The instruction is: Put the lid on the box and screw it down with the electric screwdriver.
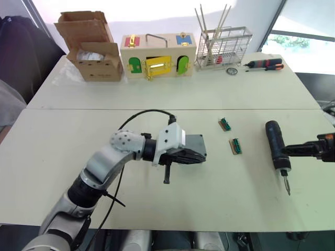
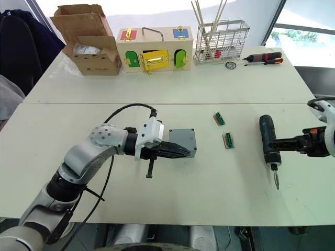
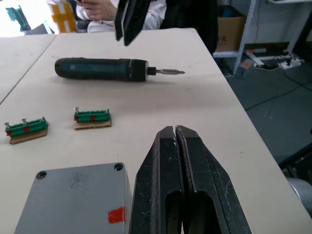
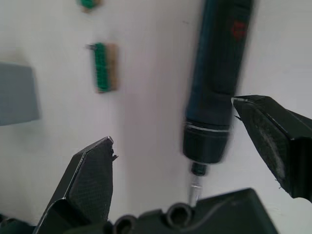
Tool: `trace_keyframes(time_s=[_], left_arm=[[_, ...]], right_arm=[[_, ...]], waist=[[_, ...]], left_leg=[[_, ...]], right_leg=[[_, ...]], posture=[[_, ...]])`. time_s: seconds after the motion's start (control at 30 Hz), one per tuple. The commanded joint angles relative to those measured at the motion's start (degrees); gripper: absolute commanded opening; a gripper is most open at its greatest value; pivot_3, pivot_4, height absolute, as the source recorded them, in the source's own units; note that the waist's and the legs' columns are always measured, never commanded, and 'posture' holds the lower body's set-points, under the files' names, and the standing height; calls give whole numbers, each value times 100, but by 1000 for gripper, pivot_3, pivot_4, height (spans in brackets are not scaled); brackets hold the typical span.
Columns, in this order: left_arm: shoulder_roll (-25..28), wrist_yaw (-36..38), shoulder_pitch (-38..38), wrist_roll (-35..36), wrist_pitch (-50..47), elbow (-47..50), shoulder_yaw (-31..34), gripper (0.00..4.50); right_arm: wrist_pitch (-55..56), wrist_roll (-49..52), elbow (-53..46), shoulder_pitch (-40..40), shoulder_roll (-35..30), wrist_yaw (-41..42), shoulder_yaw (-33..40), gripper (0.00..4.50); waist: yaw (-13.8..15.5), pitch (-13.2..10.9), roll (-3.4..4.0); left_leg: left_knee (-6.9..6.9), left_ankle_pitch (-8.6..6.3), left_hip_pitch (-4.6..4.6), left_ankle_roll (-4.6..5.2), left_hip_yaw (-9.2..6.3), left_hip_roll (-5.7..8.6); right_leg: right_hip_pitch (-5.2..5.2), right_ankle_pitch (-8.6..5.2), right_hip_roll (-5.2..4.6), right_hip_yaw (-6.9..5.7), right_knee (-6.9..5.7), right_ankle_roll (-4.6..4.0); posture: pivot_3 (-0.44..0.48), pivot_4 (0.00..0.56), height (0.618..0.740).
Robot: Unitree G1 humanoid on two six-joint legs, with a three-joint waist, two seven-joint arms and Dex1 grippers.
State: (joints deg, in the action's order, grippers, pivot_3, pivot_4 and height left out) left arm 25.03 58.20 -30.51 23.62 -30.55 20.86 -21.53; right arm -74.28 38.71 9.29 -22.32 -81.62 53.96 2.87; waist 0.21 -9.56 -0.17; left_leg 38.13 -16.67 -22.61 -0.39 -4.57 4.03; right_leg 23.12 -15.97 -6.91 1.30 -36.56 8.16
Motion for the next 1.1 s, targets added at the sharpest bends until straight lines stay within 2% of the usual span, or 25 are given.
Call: trace_keyframes(time_s=[0.03, 0.13, 0.27, 0.57, 0.83, 0.93, 1.1], left_arm=[[-119, -206, 16, -6, -18, 193, 32, 0], [-173, -318, 55, -61, -8, 182, 15, 0], [-230, -472, 92, -111, 9, 151, 30, 0], [-362, -716, 128, -145, 30, 104, 44, 0], [-445, -853, 185, -224, 91, -4, 44, 0], [-481, -914, 200, -241, 82, 23, 16, 0], [-462, -1031, 287, -269, 41, 106, 57, 0]], right_arm=[[116, -762, 589, -791, 63, 175, -822, 4495], [-119, -1074, 1070, -1434, 301, 463, -1414, 4495], [-363, -1316, 1579, -2012, 635, 689, -1798, 4495], [-332, -1823, 1942, -2126, 1067, 830, -2276, 4495], [-236, -2328, 1764, -2331, 1421, 934, -2794, 4495], [-265, -2370, 1420, -2246, 1323, 1208, -3047, 3812], [-151, -2520, 1318, -2156, 1221, 1508, -3225, 2267]], waist=[[-13, 0, 5], [-12, -1, 6], [7, -2, 9], [46, -2, 9], [12, 3, -9], [18, 3, -12], [15, 3, -11]], left_leg=[[0, 0, 0, 0, 1, 0], [-1, 0, -1, -2, -1, 0], [-1, 2, -2, -4, -1, 0], [3, 11, -8, -20, -5, 5], [7, 17, -3, -32, -5, 5], [10, 17, -3, -32, -6, 4], [2, 18, -3, -35, -9, 4]], right_leg=[[2, 0, 0, 0, 0, 0], [2, 0, 1, -2, 0, 0], [4, 0, 1, -1, 1, 0], [5, 0, 0, -2, 0, 0], [-1, 1, 2, -3, -1, 1], [-3, 3, 2, -3, 0, 3], [2, 3, 3, -7, 0, 3]], posture=[[0, 150, 730], [0, 150, 730], [0, 150, 730], [0, 150, 730], [0, 150, 730], [0, 150, 730], [0, 150, 730]])
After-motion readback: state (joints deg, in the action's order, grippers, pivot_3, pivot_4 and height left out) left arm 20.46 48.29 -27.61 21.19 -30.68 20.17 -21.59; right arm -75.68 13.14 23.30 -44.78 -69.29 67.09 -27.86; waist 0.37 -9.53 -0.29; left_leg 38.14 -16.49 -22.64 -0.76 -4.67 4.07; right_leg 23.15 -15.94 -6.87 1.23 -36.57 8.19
